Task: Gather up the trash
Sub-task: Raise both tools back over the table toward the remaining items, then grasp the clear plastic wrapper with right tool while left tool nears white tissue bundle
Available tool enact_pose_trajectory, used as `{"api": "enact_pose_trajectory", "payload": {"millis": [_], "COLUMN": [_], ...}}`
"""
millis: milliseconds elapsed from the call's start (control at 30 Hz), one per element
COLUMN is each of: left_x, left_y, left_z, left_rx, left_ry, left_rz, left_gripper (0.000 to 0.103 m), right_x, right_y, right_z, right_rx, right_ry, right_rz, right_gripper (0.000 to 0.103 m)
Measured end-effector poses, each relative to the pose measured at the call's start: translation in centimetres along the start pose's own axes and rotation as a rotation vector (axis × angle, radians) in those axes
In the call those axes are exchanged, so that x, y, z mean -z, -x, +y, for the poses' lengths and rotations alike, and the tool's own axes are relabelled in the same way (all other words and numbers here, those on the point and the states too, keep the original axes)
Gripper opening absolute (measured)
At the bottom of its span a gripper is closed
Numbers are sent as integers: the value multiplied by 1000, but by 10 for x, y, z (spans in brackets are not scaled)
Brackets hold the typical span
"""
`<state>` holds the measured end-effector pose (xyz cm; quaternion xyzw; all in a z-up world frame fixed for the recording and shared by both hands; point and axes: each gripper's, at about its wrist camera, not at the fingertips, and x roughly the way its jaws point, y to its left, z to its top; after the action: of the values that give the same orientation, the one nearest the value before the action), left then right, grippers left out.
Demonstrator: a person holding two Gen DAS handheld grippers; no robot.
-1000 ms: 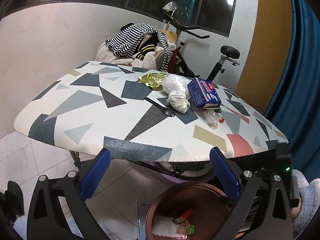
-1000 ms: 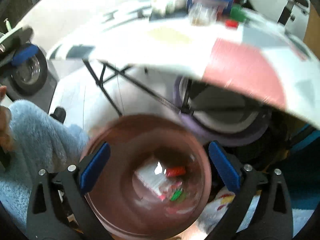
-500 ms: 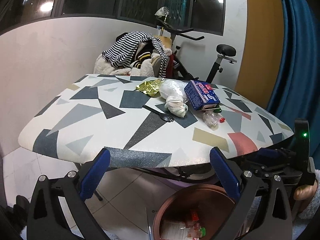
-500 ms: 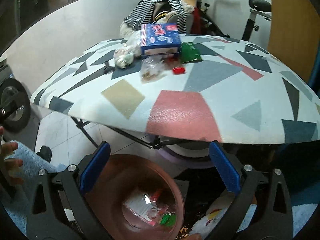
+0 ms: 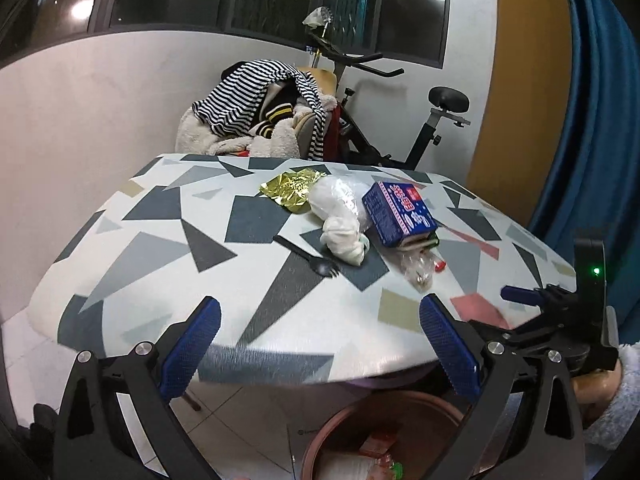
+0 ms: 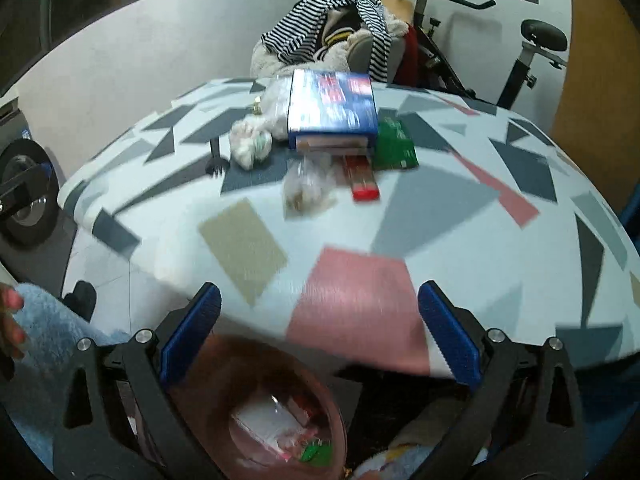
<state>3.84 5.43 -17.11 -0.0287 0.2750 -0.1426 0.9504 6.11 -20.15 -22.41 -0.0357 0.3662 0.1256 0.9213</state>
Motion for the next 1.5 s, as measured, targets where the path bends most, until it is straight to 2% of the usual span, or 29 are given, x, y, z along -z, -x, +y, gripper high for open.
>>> {"api": "enact_pose_trajectory", "payload": {"millis": [67, 167, 233, 400, 600, 667, 800, 1033, 1400, 1500], "left_x": [-8, -17, -20, -30, -40, -42, -45, -46, -42, -43], "left_y": [-8, -22, -30, -45, -58, -62, -76, -97, -114, -120], "left_z": [4, 10, 13, 17, 14, 9, -2, -14, -18, -17], "left_rx": [13, -8, -10, 1, 27, 36, 53, 92, 99, 103], "left_ry": [18, 44, 61, 80, 84, 64, 28, 30, 67, 74], "left_rz": [23, 59, 78, 85, 102, 112, 155, 212, 257, 272], "left_gripper": [97, 97, 97, 97, 97, 97, 80, 66, 63, 56], "right_x": [-11, -30, -44, -63, -72, -71, -66, -56, -40, -37], "right_y": [-8, -19, -32, -58, -85, -87, -81, -58, -28, -22], "right_z": [0, 0, -2, 0, 8, 11, 10, -3, -40, -52], "right_rx": [-8, -46, -77, -111, -54, -43, -63, -95, -28, -9], "right_ry": [2, -15, -39, -83, -62, -51, -40, -52, -156, -191], "right_rz": [0, 1, 21, 74, 145, 148, 133, 104, 48, 21], "right_gripper": [97, 95, 77, 63, 42, 41, 28, 26, 25, 26]}}
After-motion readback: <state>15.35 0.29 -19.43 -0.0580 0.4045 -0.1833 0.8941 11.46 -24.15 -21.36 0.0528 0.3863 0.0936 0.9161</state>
